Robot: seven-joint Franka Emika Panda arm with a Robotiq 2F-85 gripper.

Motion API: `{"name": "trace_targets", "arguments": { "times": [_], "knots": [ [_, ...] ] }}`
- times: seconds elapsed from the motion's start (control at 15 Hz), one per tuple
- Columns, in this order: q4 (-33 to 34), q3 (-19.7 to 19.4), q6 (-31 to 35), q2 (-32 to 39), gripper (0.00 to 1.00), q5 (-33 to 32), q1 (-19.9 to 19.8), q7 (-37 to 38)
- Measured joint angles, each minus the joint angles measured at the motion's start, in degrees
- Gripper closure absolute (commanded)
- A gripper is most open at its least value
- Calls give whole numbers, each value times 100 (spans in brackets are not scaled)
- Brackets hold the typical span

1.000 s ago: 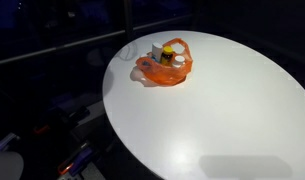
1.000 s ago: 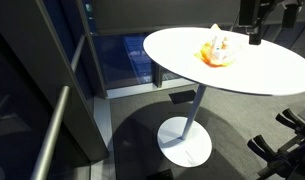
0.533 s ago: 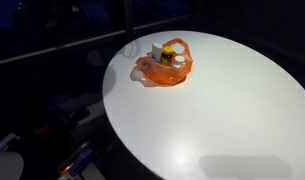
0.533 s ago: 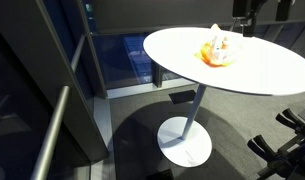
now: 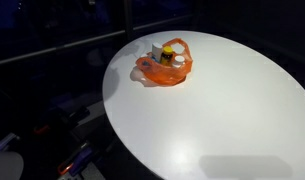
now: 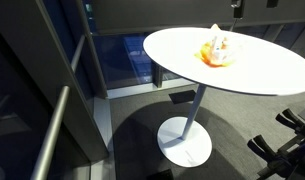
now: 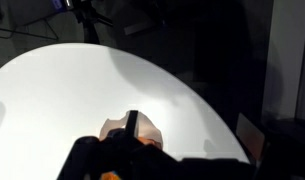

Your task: Remove the white container on the left from the plastic bag and put it on the table

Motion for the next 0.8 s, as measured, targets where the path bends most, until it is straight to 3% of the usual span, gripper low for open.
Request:
{"name": "trace_targets", "arguments": {
  "times": [0.8],
  "knots": [
    [-240,-714,1229,5,0,341,-500,417]
  ]
}}
